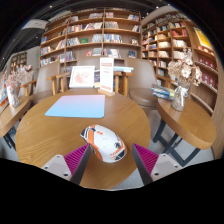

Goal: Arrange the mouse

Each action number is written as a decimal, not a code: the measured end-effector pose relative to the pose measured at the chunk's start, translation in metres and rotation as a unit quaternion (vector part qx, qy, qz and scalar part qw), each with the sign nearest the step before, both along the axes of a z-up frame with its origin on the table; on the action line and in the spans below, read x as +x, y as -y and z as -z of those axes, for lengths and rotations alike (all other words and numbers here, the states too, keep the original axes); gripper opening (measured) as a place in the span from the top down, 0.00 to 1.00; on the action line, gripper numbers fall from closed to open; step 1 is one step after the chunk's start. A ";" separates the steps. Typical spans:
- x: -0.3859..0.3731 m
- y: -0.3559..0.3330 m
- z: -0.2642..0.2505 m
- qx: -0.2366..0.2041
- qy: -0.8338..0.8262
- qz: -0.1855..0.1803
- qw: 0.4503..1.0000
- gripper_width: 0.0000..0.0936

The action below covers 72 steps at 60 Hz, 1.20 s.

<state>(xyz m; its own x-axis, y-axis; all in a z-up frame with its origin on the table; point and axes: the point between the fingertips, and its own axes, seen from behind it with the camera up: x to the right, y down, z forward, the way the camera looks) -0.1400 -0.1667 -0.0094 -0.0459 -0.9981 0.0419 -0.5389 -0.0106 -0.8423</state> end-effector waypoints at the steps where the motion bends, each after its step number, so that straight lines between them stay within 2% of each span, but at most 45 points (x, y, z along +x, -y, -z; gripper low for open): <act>1: 0.003 0.001 0.000 -0.001 0.000 0.001 1.000 0.08; 30: 0.065 0.033 0.002 0.015 -0.009 0.045 0.999 0.09; 32: 0.066 0.032 0.002 0.015 -0.008 0.046 0.999 0.11; 34: 0.067 0.030 0.002 0.016 -0.007 0.044 0.999 0.19; 35: 0.068 0.028 0.002 0.015 -0.006 0.042 0.999 0.25; 37: 0.070 0.028 0.003 0.010 -0.007 0.041 0.999 0.49; 43: 0.067 0.030 0.000 -0.008 -0.018 0.051 0.998 0.53; 48: 0.067 0.022 -0.011 0.007 -0.025 0.050 0.998 0.54; 54: 0.076 0.007 -0.052 0.016 0.002 0.042 0.999 0.54; 64: 0.136 -0.042 -0.113 0.020 0.045 0.019 0.999 0.54; 72: 0.200 -0.100 -0.114 0.023 0.049 -0.007 0.998 0.54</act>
